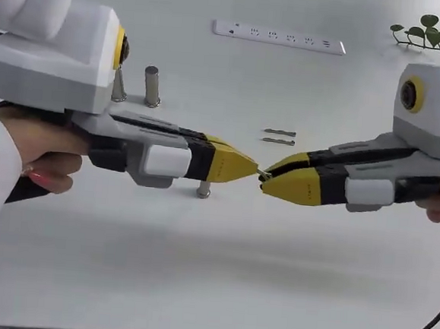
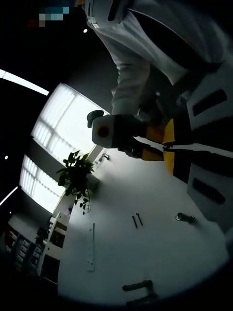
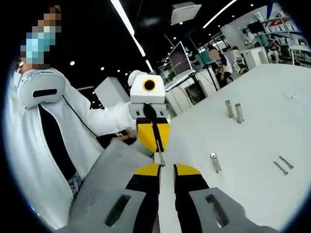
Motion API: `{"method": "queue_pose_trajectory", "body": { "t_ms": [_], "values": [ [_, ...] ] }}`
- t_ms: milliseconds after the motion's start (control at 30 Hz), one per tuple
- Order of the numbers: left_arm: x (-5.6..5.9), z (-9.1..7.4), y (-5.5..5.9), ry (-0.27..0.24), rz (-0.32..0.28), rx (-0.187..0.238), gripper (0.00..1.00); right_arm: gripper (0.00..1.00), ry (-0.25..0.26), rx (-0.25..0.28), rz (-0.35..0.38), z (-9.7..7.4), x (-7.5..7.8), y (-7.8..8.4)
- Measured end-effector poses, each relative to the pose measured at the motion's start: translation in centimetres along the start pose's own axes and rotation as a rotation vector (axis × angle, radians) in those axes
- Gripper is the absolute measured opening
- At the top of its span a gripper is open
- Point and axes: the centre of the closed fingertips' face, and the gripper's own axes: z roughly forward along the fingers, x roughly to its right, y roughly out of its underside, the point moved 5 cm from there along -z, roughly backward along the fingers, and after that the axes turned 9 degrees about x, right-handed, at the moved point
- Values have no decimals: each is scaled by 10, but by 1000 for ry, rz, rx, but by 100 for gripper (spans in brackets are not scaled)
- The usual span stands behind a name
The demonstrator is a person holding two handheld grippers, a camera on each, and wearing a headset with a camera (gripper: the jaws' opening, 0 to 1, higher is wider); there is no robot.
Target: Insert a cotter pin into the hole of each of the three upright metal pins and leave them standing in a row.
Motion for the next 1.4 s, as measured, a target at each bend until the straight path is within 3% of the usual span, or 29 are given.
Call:
{"method": "queue_pose_trajectory", "body": {
  "t_ms": [300,633,733,833,867,900,933,1100,1300,1333,1400],
  "values": [
    [8,1,3,25,27,-2,0,0,-50,13,46,4,-4,-2],
    [11,-2,3,29,72,6,0,0,-54,18,22,7,-6,-4],
    [11,-2,3,44,222,19,1,0,-51,4,-31,8,-7,-5],
    [9,-2,5,63,440,7,3,0,-30,-4,-58,6,-3,-5],
    [8,-3,7,46,420,-4,3,0,-21,-9,-68,6,-2,-5],
    [7,-2,9,36,375,-9,4,0,-2,-24,-95,6,0,-4],
    [5,-2,9,31,378,-10,6,0,6,-28,-103,6,1,-4],
    [-6,-4,13,-40,424,-38,23,0,92,-145,-214,3,16,4],
    [-27,-4,12,-150,471,-60,28,0,185,-282,-327,3,36,13],
    [-39,-9,11,-162,472,-62,28,0,188,-280,-323,5,37,13],
    [-51,-12,14,-190,485,-88,28,0,205,-288,-338,7,42,12]
  ]
}}
